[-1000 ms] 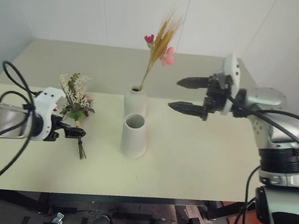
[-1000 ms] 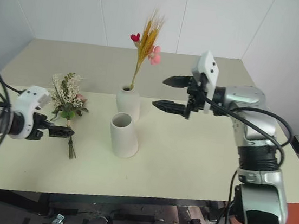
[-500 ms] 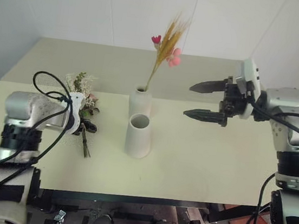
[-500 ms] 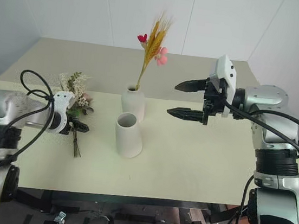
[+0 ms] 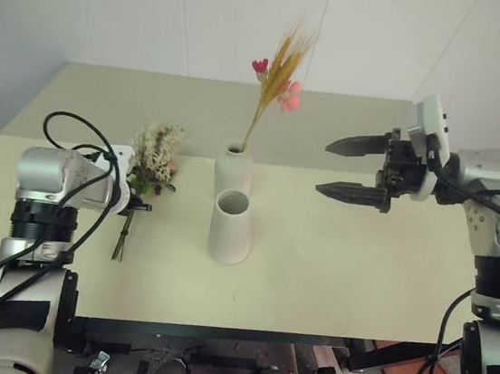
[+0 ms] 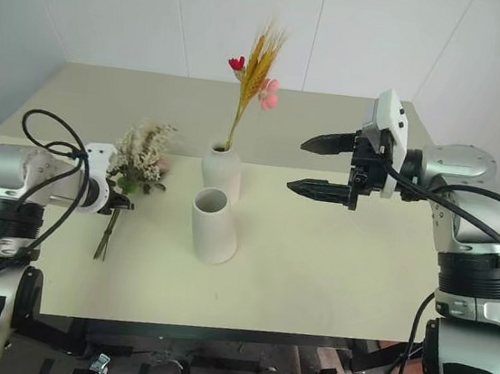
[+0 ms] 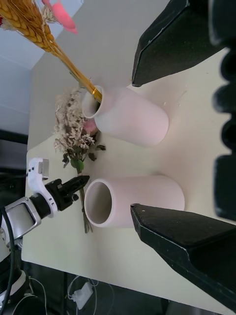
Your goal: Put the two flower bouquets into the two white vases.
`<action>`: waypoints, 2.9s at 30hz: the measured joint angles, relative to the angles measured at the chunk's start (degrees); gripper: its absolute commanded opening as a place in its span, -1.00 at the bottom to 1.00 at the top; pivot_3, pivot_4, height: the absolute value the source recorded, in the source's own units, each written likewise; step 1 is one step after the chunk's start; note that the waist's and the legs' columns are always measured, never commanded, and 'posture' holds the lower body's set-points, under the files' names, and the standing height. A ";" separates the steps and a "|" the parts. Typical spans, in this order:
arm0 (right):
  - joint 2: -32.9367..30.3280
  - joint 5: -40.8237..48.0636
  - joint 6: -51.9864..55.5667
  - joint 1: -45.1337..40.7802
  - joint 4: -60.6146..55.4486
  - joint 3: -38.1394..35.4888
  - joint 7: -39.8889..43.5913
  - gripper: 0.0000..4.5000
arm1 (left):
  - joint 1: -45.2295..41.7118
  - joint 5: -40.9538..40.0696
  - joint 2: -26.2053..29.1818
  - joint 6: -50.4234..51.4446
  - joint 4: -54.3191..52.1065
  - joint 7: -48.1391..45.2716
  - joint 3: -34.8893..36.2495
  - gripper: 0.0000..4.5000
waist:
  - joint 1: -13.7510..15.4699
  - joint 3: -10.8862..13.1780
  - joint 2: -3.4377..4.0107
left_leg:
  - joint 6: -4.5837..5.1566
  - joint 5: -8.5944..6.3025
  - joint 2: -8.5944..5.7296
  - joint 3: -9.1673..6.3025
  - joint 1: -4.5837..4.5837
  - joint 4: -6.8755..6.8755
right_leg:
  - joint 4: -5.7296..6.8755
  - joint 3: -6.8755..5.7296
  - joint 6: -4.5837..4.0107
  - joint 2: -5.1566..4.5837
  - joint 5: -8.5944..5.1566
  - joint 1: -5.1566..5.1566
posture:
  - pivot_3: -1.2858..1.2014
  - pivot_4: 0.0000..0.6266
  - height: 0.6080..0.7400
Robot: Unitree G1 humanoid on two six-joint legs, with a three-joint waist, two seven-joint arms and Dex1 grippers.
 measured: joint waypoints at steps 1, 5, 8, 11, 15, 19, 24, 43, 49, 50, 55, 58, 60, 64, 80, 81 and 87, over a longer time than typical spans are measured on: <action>-0.49 0.12 0.27 0.65 -0.13 -0.44 0.18 1.00 | 1.77 -0.26 1.20 -2.43 -2.30 -1.89 1.02 -0.95 | -0.02 0.00 0.00 | -0.01 0.00 0.01 0.00 0.00 -0.01 | 0.01 0.00 -0.03 0.00 0.02 0.00 | 0.03 -0.52 1.00; -1.99 0.30 0.76 2.29 -0.23 -1.10 0.77 1.00 | 10.58 -3.03 3.87 -14.67 -12.57 -11.05 9.13 -0.95 | 0.07 0.00 0.00 | -0.02 -0.01 0.01 0.03 -0.04 0.00 | 0.00 0.00 -0.06 -0.05 0.04 -0.03 | 0.03 -0.52 1.00; -2.82 1.34 1.01 3.68 -0.35 -1.59 1.87 1.00 | 12.46 -9.21 2.87 -22.05 -19.88 -18.00 16.94 -0.95 | 0.63 0.08 -0.14 | -0.04 0.02 0.01 0.02 -0.07 0.09 | -0.03 -0.05 -0.03 -0.05 0.06 0.01 | 0.03 -0.52 1.00; -3.75 3.64 1.19 6.05 -1.77 -2.60 4.10 1.00 | 9.98 -18.85 2.60 -23.31 -24.63 -24.19 21.71 -0.95 | 1.15 0.09 -0.14 | -0.04 0.01 0.00 0.01 -0.06 0.20 | -0.13 -0.08 0.38 -0.07 -0.14 0.20 | 0.03 -0.52 1.00; -4.60 6.92 2.34 7.73 -4.17 -3.98 6.05 1.00 | 5.71 -30.30 0.28 -23.50 -28.33 -28.32 21.90 -0.95 | 1.26 0.09 -0.14 | -0.04 0.01 -0.01 0.03 0.20 0.22 | -0.30 -0.07 0.50 -0.12 -0.11 0.55 | 0.03 -0.52 1.00; -5.32 8.78 2.58 8.45 -5.30 -5.18 6.24 1.00 | -0.18 -35.13 -4.13 -23.83 -27.15 -26.43 17.90 -0.95 | 1.48 0.09 -0.15 | -0.03 0.01 -0.01 0.00 0.25 0.30 | -0.26 -0.07 0.54 -0.07 -0.09 0.61 | 0.03 -0.52 1.00; -5.51 8.84 2.58 10.21 -6.87 -5.54 5.43 1.00 | -3.48 -35.38 -9.46 -28.07 -24.74 -27.41 11.30 -0.95 | 1.51 0.08 -0.15 | -0.03 0.01 -0.01 0.02 0.26 0.29 | -0.30 -0.04 0.54 -0.07 -0.09 0.62 | 0.03 -0.52 1.00; -7.93 12.89 5.87 17.68 -16.21 -10.30 -1.19 1.00 | -0.41 -24.36 -11.33 -34.85 -17.49 -39.21 -2.80 -0.95 | 1.49 0.09 -0.14 | -0.03 0.01 -0.02 0.01 0.23 0.28 | -0.31 -0.02 0.54 -0.06 -0.10 0.60 | 0.03 -0.52 1.00; -7.93 13.22 5.89 17.74 -16.23 -10.30 -2.34 1.00 | 1.76 -22.41 -13.14 -35.17 -17.52 -39.11 -4.75 -0.95 | 1.58 0.09 -0.14 | -0.03 0.01 -0.02 0.01 0.23 0.30 | -0.31 -0.02 0.55 -0.06 -0.09 0.60 | 0.03 -0.52 1.00; -7.93 13.22 5.89 17.74 -16.23 -10.30 -2.47 1.00 | 1.76 -22.26 -13.49 -35.37 -17.52 -38.82 -4.77 -0.95 | 1.57 0.09 -0.14 | -0.03 0.01 -0.02 0.01 0.23 0.30 | -0.31 -0.02 0.55 -0.06 -0.09 0.60 | 0.03 -0.52 1.00; -7.93 13.23 5.89 17.74 -16.26 -10.30 -3.04 1.00 | 1.76 -20.86 -14.28 -36.52 -17.50 -37.92 -4.78 -0.95 | 1.55 0.09 -0.14 | -0.03 0.01 -0.02 0.01 0.23 0.29 | -0.31 -0.02 0.55 -0.06 -0.10 0.59 | 0.03 -0.52 1.00; -7.92 13.23 5.89 17.74 -16.27 -10.29 -3.39 1.00 | 1.80 -20.17 -14.21 -36.78 -17.43 -38.08 -4.79 -0.95 | 1.57 0.09 -0.14 | -0.03 0.01 -0.02 0.01 0.23 0.29 | -0.31 -0.02 0.55 -0.06 -0.10 0.60 | 0.03 -0.52 1.00; -7.92 13.23 5.89 17.76 -16.35 -10.28 -3.73 1.00 | 2.21 -20.08 -13.91 -36.81 -17.44 -38.55 -4.86 -0.95 | 1.55 0.08 -0.14 | -0.03 0.01 -0.02 0.02 0.23 0.29 | -0.31 -0.02 0.55 -0.06 -0.10 0.59 | 0.03 -0.52 1.00; -7.92 13.23 5.89 18.52 -16.98 -10.24 -4.19 1.00 | 4.61 -19.74 -12.84 -36.79 -17.48 -40.26 -5.55 -0.39 | 1.54 0.09 -0.14 | -0.03 0.01 -0.02 0.01 0.23 0.28 | -0.31 -0.02 0.55 -0.06 -0.10 0.59 | 0.03 -0.52 1.00; -8.98 13.27 5.96 22.16 -19.38 -10.73 -6.29 1.00 | 23.95 -25.11 6.85 -32.22 -26.35 -50.73 1.99 0.99 | 0.79 0.09 -0.14 | -0.03 0.01 0.02 0.05 0.32 0.21 | -0.32 -0.03 0.09 -0.10 -0.35 0.60 | 0.03 -0.52 1.00; -8.98 13.27 5.96 22.13 -19.38 -10.73 -6.40 1.00 | 23.95 -25.08 6.89 -32.27 -26.41 -50.90 1.92 0.99 | 0.82 0.09 -0.14 | -0.03 0.01 0.02 0.05 0.32 0.20 | -0.32 -0.03 0.09 -0.09 -0.35 0.60 | 0.03 -0.52 1.00; -8.98 13.19 5.96 22.30 -19.37 -10.73 -7.53 1.00 | 24.02 -24.61 8.81 -32.51 -26.49 -52.67 0.94 0.99 | 0.63 0.09 -0.14 | -0.03 0.01 0.04 0.05 0.32 0.15 | -0.31 -0.03 0.30 -0.07 -0.24 0.56 | 0.03 -0.52 1.00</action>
